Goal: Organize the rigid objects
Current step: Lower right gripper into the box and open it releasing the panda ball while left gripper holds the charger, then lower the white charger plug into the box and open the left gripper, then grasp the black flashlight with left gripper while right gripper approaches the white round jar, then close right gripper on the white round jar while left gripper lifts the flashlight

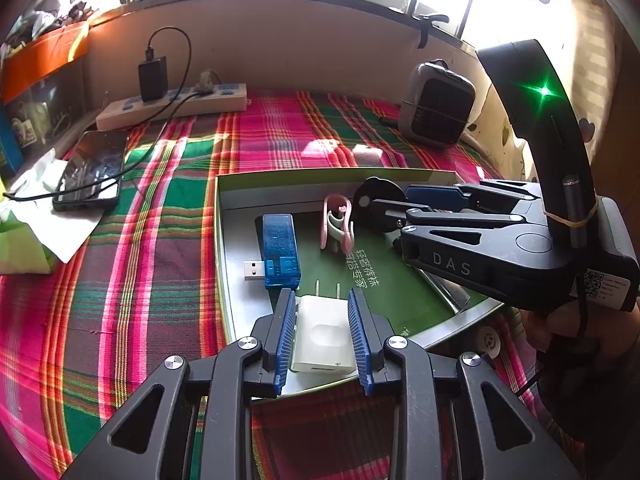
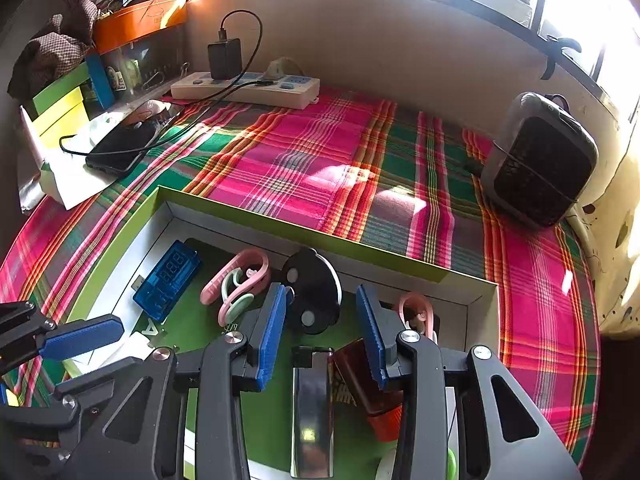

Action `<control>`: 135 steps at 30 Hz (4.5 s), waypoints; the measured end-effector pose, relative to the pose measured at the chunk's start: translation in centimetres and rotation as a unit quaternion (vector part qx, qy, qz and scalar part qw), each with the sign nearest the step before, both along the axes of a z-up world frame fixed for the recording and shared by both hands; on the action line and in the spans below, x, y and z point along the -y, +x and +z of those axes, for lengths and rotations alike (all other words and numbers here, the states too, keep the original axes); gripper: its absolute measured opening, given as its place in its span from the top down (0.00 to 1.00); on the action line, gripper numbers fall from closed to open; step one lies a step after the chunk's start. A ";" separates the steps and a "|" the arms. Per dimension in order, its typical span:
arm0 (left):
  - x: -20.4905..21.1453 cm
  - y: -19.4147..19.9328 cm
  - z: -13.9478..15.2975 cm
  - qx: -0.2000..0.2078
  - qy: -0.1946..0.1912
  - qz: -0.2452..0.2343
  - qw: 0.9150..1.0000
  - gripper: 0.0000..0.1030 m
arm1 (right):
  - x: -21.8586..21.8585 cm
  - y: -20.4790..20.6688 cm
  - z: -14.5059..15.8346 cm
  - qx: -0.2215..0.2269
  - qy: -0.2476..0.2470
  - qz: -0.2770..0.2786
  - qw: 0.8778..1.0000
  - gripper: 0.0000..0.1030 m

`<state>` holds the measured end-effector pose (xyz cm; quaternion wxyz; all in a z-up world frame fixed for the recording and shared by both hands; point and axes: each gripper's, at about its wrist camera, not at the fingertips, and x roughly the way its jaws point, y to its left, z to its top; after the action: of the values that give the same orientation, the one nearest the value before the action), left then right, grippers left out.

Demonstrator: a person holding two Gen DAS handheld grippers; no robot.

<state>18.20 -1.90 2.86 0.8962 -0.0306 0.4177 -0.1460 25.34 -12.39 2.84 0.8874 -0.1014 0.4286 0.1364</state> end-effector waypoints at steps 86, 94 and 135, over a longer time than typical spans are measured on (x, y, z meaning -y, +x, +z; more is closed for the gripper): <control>8.3 -5.3 -1.8 -0.011 0.060 -0.158 0.986 0.60 | 10.3 -16.0 0.7 0.015 0.113 -0.112 0.987 0.63; 8.7 -5.3 -1.8 -0.003 0.069 -0.148 0.987 0.65 | 10.3 -16.0 0.3 0.009 0.117 -0.114 0.987 0.63; -2.4 -9.0 -2.1 -0.010 0.004 -0.008 1.000 0.78 | 3.6 -12.8 -2.1 -0.004 0.049 -0.085 0.995 0.54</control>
<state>9.21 0.53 0.75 0.8911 -0.0249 0.4273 -0.1509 12.56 -16.01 0.74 0.8980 -0.0204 0.4319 0.0819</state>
